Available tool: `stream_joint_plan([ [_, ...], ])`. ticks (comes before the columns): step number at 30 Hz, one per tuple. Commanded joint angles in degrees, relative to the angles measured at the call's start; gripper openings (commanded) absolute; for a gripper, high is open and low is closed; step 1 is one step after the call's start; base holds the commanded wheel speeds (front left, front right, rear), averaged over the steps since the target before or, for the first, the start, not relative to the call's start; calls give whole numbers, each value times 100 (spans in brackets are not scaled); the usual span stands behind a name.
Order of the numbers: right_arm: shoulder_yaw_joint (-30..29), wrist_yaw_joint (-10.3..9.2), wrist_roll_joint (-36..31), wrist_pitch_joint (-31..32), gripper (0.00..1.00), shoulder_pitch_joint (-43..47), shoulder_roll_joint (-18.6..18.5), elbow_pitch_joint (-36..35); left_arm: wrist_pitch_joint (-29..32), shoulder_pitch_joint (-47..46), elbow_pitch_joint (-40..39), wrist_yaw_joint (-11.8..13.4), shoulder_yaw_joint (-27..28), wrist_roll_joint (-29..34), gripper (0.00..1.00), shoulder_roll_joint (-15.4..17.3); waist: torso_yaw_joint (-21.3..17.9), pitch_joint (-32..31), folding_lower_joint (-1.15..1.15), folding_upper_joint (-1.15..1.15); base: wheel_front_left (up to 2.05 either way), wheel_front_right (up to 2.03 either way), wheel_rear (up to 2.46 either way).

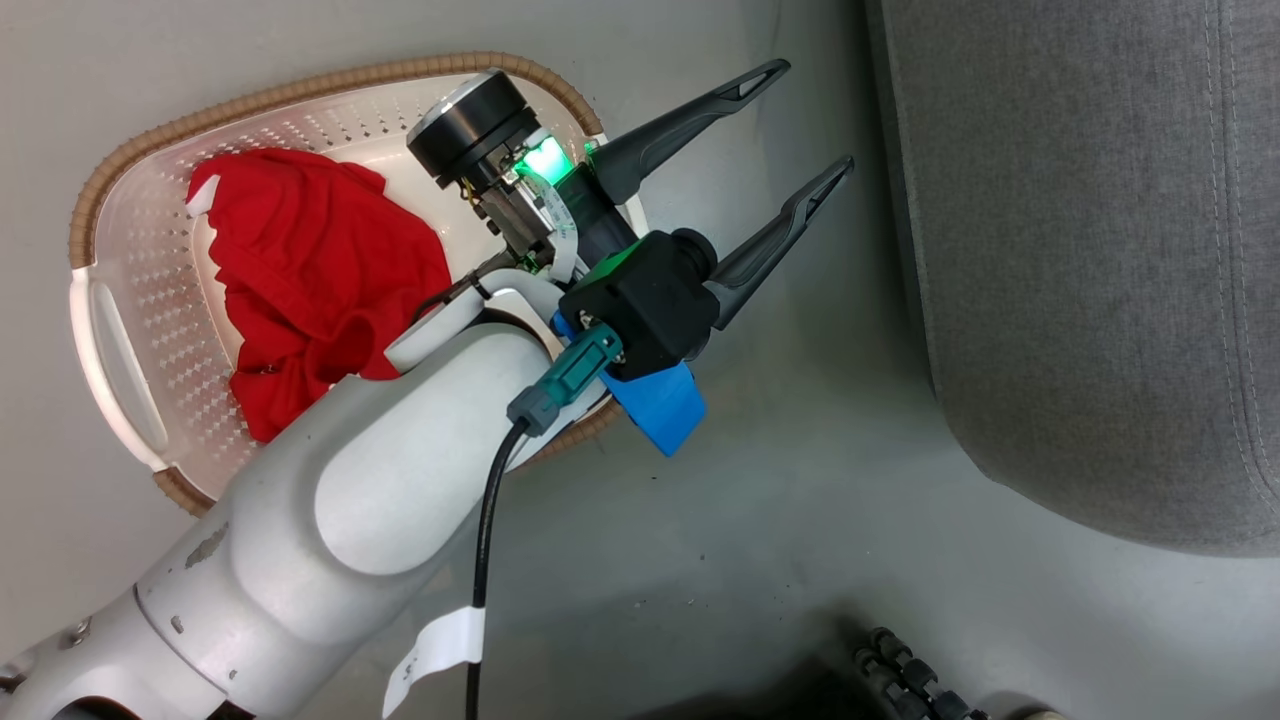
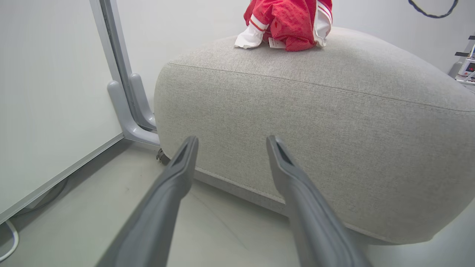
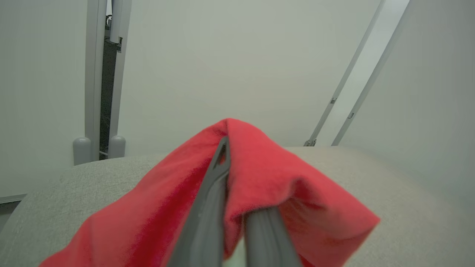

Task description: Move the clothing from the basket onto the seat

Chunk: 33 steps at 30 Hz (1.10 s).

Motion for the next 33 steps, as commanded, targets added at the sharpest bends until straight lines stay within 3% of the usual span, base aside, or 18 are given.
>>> stream_joint_plan([
  [1,10,1,10,-4,0,180,102,112,8,-90,-28,-1,-26,-14,100,33,4,-1,-1,0,0,0,0],
  [8,152,1,128,-4,0,577,384,590,-27,-62,5,25,-64,-47,100,46,7,-56,-1,0,0,0,0],
  [9,134,0,171,-4,20,609,374,589,-31,-58,7,29,-69,-54,100,52,7,-67,-1,0,0,0,0],
  [10,98,1,235,-4,100,658,382,585,-36,-58,14,33,-68,-61,100,60,6,-84,-1,0,0,0,0],
  [17,137,1,427,-4,100,1405,545,248,-172,101,150,119,-21,-168,100,12,-20,-515,-1,0,0,0,0],
  [27,317,0,425,-4,100,2733,818,-773,-341,566,392,322,414,-525,100,-96,5,-1488,-1,0,0,0,0],
  [33,915,0,473,-4,100,3216,978,-1578,-340,1069,128,501,1130,-641,100,-130,167,-2079,-1,0,0,0,0],
])
